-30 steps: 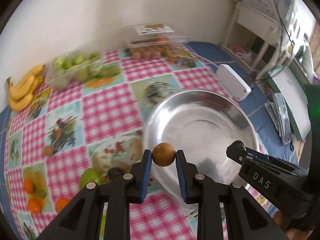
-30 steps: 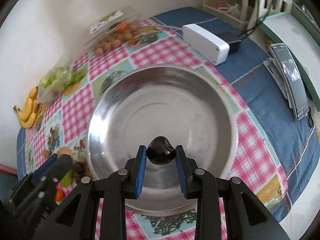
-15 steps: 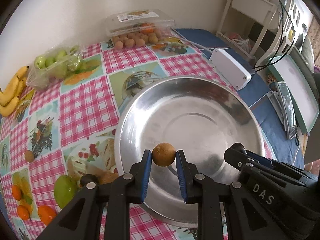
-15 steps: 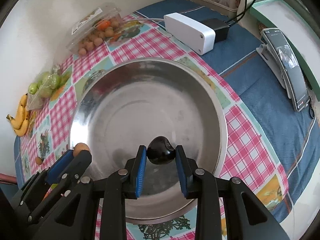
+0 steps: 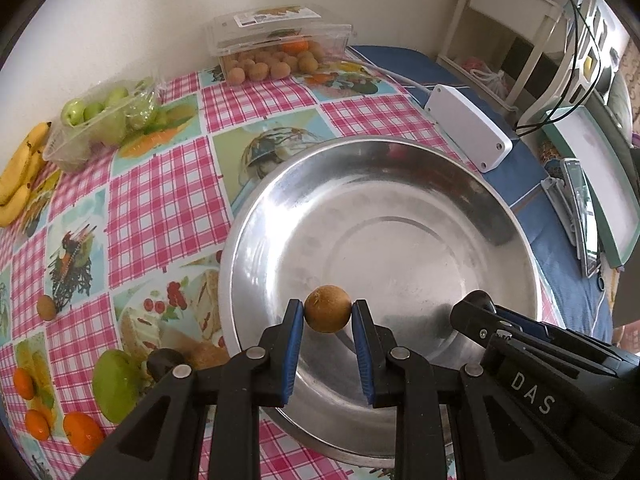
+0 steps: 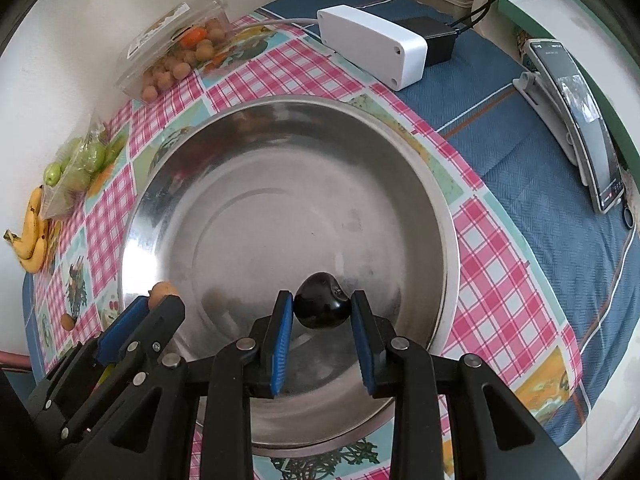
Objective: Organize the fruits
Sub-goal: 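Carry the kiwi in the left tool and the plum in the right tool over the steel bowl, then open the left tool to drop the kiwi while the right tool drops the plum into the bowl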
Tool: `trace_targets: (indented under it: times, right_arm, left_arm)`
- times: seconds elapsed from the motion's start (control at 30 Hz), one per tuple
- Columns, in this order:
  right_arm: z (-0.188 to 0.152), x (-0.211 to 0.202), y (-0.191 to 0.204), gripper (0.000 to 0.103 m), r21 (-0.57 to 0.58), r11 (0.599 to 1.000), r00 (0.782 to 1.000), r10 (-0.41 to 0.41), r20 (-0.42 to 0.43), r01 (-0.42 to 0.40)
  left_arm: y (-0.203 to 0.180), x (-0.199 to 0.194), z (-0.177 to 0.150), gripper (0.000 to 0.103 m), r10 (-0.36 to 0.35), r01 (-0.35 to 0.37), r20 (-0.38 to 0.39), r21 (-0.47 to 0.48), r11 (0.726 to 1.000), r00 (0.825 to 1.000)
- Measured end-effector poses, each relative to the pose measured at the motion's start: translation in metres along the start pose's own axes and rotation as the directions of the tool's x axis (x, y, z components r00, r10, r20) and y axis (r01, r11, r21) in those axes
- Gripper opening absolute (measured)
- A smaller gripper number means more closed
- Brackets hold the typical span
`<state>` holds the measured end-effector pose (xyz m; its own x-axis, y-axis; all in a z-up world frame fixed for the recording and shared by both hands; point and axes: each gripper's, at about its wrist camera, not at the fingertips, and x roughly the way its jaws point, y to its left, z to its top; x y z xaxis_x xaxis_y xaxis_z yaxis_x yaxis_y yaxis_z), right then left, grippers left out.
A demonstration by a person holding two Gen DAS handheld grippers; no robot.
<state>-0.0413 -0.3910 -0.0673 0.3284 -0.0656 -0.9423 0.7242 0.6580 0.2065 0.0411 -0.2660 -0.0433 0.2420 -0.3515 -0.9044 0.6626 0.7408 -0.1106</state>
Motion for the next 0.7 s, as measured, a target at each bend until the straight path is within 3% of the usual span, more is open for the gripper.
trace_targets:
  times: [0.47, 0.7]
  right_arm:
    - [0.003, -0.019, -0.003, 0.039, 0.004, 1.0, 0.999, 0.019, 0.049, -0.019]
    - [0.006, -0.029, -0.004, 0.043, 0.001, 1.0, 0.997, 0.023, 0.074, -0.024]
  left_arm:
    - [0.005, -0.021, 0.004, 0.033, -0.001, 0.001, 0.032, -0.016, 1.0, 0.999]
    - [0.027, -0.033, 0.003, 0.038, 0.049, -0.045, 0.034, -0.099, 0.994, 0.998]
